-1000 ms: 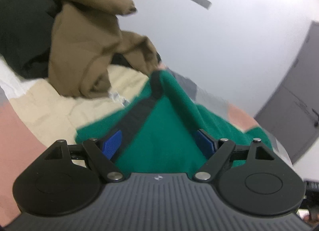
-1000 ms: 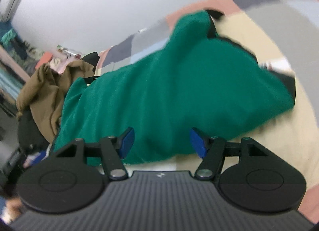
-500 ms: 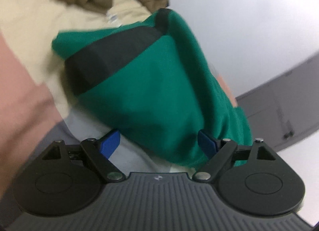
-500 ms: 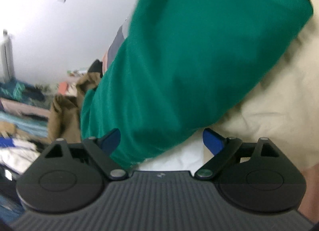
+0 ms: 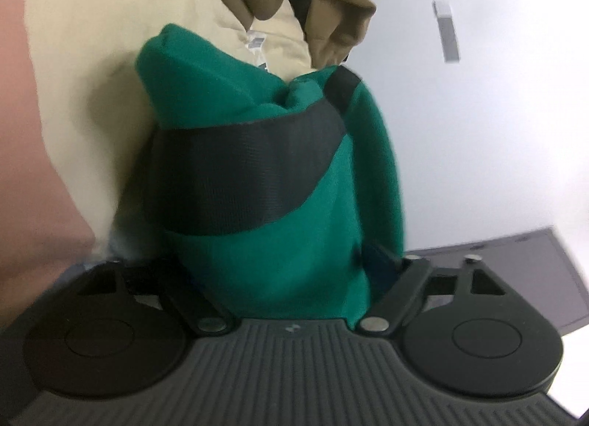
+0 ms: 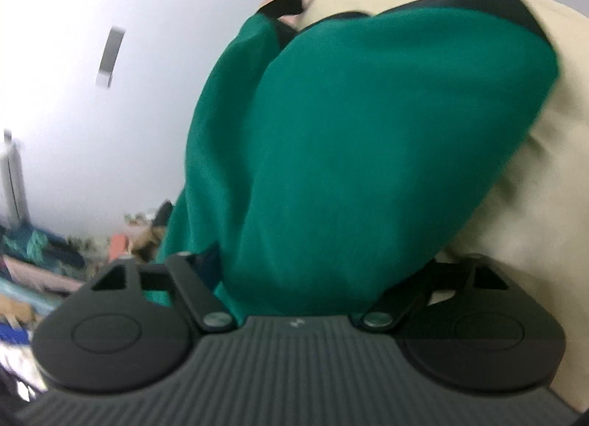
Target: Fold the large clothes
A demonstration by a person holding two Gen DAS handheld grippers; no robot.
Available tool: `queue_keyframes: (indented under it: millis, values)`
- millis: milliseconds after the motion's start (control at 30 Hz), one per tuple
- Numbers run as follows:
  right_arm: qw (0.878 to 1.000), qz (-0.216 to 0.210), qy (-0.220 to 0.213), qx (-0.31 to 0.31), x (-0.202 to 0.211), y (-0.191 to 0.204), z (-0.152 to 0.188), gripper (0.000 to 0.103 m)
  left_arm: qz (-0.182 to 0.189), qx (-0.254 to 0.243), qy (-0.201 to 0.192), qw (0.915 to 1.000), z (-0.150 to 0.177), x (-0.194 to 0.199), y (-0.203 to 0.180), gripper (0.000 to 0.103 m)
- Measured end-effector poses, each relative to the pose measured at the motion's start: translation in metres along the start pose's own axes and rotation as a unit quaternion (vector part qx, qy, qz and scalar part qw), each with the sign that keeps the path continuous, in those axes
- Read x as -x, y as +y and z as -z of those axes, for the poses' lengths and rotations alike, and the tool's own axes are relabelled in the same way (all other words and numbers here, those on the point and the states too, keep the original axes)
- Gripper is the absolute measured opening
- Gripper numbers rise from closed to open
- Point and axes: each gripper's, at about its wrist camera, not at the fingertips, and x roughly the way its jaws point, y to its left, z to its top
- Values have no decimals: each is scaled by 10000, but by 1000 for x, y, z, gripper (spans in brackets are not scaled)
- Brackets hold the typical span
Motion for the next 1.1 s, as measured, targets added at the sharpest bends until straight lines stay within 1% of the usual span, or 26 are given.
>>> queue_keyframes:
  millis: [33, 67, 100, 133, 200, 233, 300, 367, 433, 533, 600, 733, 800, 867, 967, 1100]
  values:
    - [9999, 44, 31, 122, -4, 5, 0, 62, -87, -145, -25, 9999, 1, 0, -2, 57]
    - [9996, 90, 35, 265, -5, 11, -1, 54, -97, -237, -54, 9997, 1, 1, -3, 50]
    - [9991, 110, 10, 417, -3, 17, -2, 45, -101, -316, -76, 9994, 2, 1, -5, 36]
    - [9984, 108, -17, 552, -1, 22, -5, 42, -113, -415, -98, 9990, 1, 3, -9, 28]
    - [9963, 133, -74, 846, 6, 32, -6, 35, -102, -615, -179, 9979, 3, 8, -18, 20]
    - [9950, 151, -97, 981, 10, 38, -6, 33, -69, -725, -236, 9971, 4, 13, -23, 18]
    - [9941, 123, -131, 1067, 21, 37, -8, 29, 13, -820, -299, 9962, 7, 23, -31, 18]
    - [9939, 9, -178, 1086, 34, 33, -10, 28, 78, -858, -283, 9959, 5, 31, -36, 17]
    - [9927, -11, -179, 1191, 48, 34, -11, 28, 117, -948, -303, 9950, 8, 45, -42, 17]
    - [9917, -22, -93, 1280, 70, 37, -7, 28, 56, -1113, -310, 9933, 18, 66, -56, 17]
    - [9905, 13, -2, 1372, 85, 40, -3, 28, 60, -1088, -257, 9937, 25, 80, -59, 17]
    - [9894, -57, 88, 1449, 116, 40, 7, 28, -166, -1358, -157, 9905, 44, 111, -68, 17]
    - [9878, -108, 106, 1549, 131, 39, 14, 28, -160, -1309, -113, 9912, 51, 124, -67, 17]
    - [9863, -129, 118, 1641, 146, 37, 21, 28, -213, -1413, -85, 9897, 64, 144, -69, 17]
    - [9843, -138, 118, 1758, 167, 36, 31, 28, -147, -1458, -63, 9892, 75, 163, -72, 17]
    - [9829, -118, 113, 1837, 186, 31, 42, 28, -155, -1618, -80, 9867, 84, 174, -77, 18]
